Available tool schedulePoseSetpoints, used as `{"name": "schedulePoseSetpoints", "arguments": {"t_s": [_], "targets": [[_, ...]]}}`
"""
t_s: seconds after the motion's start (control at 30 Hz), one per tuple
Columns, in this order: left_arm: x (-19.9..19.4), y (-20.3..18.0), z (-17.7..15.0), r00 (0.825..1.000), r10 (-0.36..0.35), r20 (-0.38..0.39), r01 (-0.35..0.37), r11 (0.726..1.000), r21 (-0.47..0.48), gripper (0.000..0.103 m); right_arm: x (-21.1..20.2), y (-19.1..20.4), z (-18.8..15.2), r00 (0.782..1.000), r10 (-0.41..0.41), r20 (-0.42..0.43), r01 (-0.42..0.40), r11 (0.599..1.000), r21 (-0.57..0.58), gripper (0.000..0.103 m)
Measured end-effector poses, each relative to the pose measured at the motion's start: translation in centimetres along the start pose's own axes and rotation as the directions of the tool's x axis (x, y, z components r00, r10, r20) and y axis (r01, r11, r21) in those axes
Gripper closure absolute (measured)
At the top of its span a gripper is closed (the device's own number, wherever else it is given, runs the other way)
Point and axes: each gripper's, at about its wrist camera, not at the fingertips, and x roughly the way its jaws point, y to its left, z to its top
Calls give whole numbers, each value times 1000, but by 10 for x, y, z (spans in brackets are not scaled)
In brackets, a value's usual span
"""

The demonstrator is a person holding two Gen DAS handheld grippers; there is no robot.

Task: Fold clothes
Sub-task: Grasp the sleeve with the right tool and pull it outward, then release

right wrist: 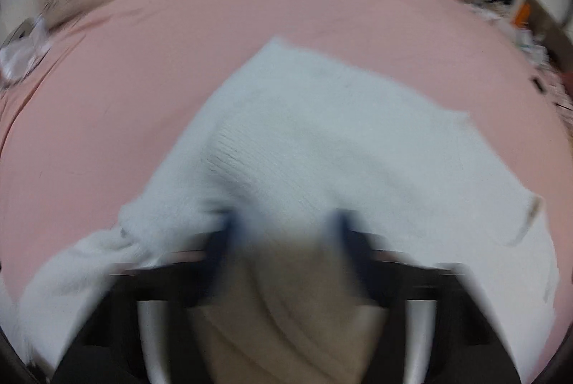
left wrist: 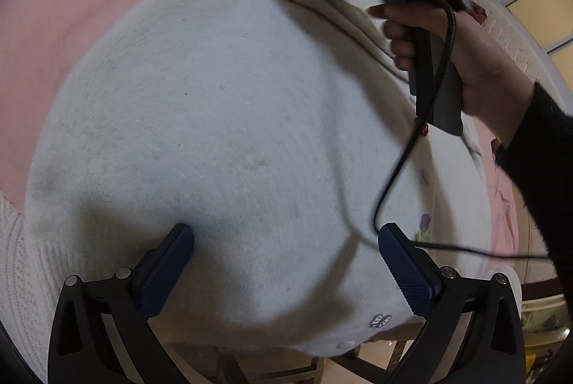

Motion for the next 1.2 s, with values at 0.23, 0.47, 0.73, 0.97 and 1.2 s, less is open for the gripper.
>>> {"name": "schedulePoseSetpoints", "arguments": {"t_s": [0.23,0.47,0.73,0.97,1.2], "targets": [[1,-3,-2,1000,5,4,-5,1000,3,0,-15,-18,-9,998,-36,45,34,999,42,89],[3,-9,-3,1000,27,-3,-27,1000,16,0,-64,-61,-15,979,-137,151,124,988,94,89],[9,-16,0,997,76,-11,-75,996,46,0,-137,-214,-79,912,-386,140,342,903,262,89],[13,-23,-5,988,154,-24,-151,984,99,0,-224,-392,-209,792,-610,-16,531,676,510,89],[17,-26,3,972,231,-43,-225,967,122,0,-298,-522,-346,711,-678,-184,580,419,698,89]]}}
